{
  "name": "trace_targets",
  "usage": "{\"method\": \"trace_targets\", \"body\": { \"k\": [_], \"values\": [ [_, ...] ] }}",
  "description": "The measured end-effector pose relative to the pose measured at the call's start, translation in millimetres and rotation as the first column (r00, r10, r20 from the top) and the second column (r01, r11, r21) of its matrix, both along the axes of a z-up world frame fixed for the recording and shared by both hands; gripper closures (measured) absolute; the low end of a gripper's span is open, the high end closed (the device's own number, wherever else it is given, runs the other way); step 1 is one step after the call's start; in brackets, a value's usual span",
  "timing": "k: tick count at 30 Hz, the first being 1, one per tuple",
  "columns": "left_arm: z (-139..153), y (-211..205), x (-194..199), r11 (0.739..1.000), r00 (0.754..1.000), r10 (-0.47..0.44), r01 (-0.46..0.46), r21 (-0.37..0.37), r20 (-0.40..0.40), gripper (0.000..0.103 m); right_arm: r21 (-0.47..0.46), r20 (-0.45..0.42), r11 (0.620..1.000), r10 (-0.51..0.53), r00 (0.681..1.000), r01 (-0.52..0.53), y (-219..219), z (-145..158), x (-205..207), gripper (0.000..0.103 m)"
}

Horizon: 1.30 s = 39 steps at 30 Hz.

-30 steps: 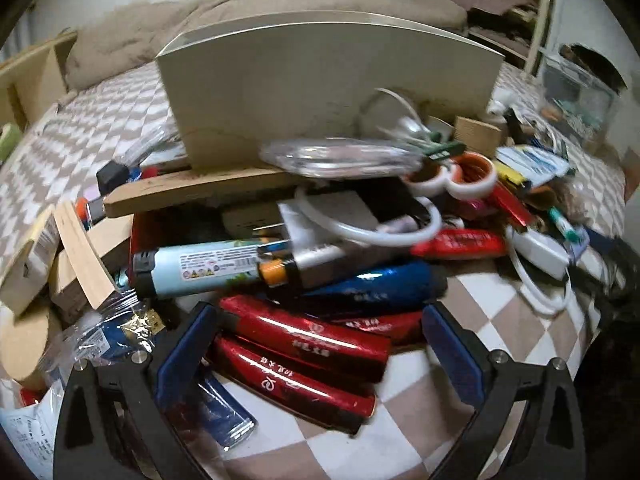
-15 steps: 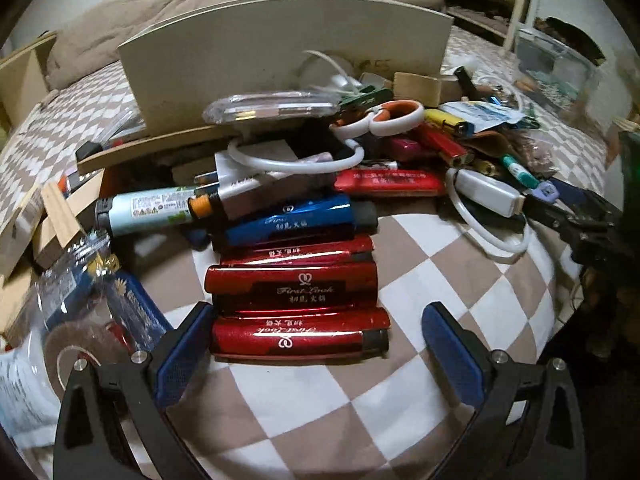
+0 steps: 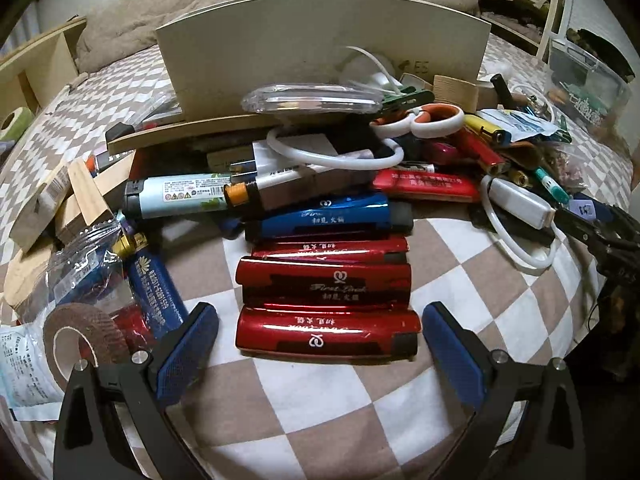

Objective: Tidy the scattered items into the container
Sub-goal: 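Grasp the red lighter with the left tool while the right tool grasps the purple lighter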

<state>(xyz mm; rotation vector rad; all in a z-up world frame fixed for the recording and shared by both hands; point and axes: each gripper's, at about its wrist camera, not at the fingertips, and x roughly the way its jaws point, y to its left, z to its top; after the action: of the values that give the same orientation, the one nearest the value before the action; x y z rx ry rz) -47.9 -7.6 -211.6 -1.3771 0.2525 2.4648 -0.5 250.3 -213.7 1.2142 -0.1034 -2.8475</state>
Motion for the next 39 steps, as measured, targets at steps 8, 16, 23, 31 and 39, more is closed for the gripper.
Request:
{"method": "trace_targets", "body": {
  "k": [8, 16, 23, 31, 39],
  "values": [
    [-2, 2, 0, 1.000, 0.999, -0.025, 0.025, 0.013, -0.023, 0.002, 0.008, 0.004, 1.000, 0.011, 1.000, -0.011, -1, 1, 3, 0.022],
    [1, 11, 11, 0.997, 0.998, -0.057, 0.058, 0.046, -0.013, 0.009, -0.005, -0.010, 0.999, 0.035, 0.999, -0.035, 3, 2, 7, 0.023],
    [3, 19, 24, 0.994, 0.998, -0.058, 0.059, 0.097, -0.011, 0.010, 0.068, -0.040, 0.997, 0.030, 0.999, -0.027, -2, 3, 26, 0.019],
    [3, 26, 36, 0.991, 0.999, -0.008, 0.013, 0.135, -0.033, 0.009, -0.006, -0.039, 0.999, 0.049, 0.998, -0.049, -1, 10, 33, 0.019],
    [-1, 34, 43, 0.997, 0.997, 0.031, -0.026, 0.074, -0.068, 0.004, -0.044, -0.022, 0.998, -0.055, 0.998, 0.054, -1, 10, 36, 0.019]
  ]
}}
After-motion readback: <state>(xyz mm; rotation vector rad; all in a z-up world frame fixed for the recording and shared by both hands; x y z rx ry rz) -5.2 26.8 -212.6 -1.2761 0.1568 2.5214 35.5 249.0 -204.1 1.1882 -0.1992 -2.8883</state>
